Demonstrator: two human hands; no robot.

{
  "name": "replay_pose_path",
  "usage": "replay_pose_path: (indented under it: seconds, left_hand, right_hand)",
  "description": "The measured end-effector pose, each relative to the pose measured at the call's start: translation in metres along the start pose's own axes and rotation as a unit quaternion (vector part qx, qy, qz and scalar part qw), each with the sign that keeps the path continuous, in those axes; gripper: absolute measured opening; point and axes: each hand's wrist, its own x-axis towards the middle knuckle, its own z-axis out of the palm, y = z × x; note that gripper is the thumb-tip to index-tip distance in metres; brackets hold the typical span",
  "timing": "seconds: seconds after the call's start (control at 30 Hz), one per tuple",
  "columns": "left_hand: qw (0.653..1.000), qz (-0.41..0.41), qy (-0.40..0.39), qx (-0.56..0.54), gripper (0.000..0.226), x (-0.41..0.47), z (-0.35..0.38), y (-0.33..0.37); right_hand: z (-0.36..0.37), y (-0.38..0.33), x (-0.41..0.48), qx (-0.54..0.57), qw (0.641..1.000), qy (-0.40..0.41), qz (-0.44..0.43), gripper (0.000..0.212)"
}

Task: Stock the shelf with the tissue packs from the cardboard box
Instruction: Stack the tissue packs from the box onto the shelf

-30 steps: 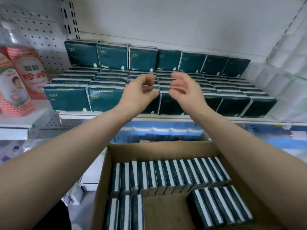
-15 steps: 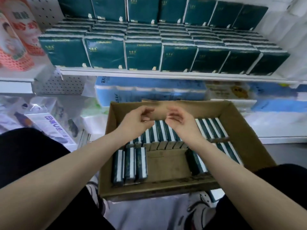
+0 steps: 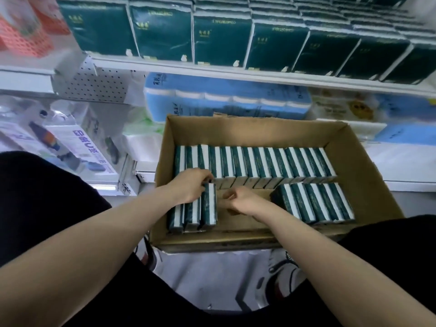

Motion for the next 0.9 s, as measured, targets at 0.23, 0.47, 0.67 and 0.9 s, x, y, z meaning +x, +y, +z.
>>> replay_pose_path:
  seconds: [0.23,0.47,0.67,0.9]
  left_hand:
    - [0.998,0.018,-0.01,0.064,0.043,-0.002,0.011,0.0]
    - [0.998,0.051,-0.016,0.028,0.06,0.001,0.014,0.008]
    - [0.993,0.076,-0.074,0.054,0.059,0.005,0.003,0.011]
    - [0.992,0.072,-0.1,0.025,0.041,0.011,-0.021,0.012]
  right_hand:
    - [0.016,-0.005,0.006,-0.102,0.992,-0.078,0.017,0.07]
    - [0.017,0.0,0.008,-0.069,0.994,-0.089,0.009,0.061]
    - [0.013,0.006,0.014,0.009,0.998,-0.061,-0.001,0.05]
    - [-0.003,0.008,0.005,0.087,0.995,-0.043,-0.038,0.048]
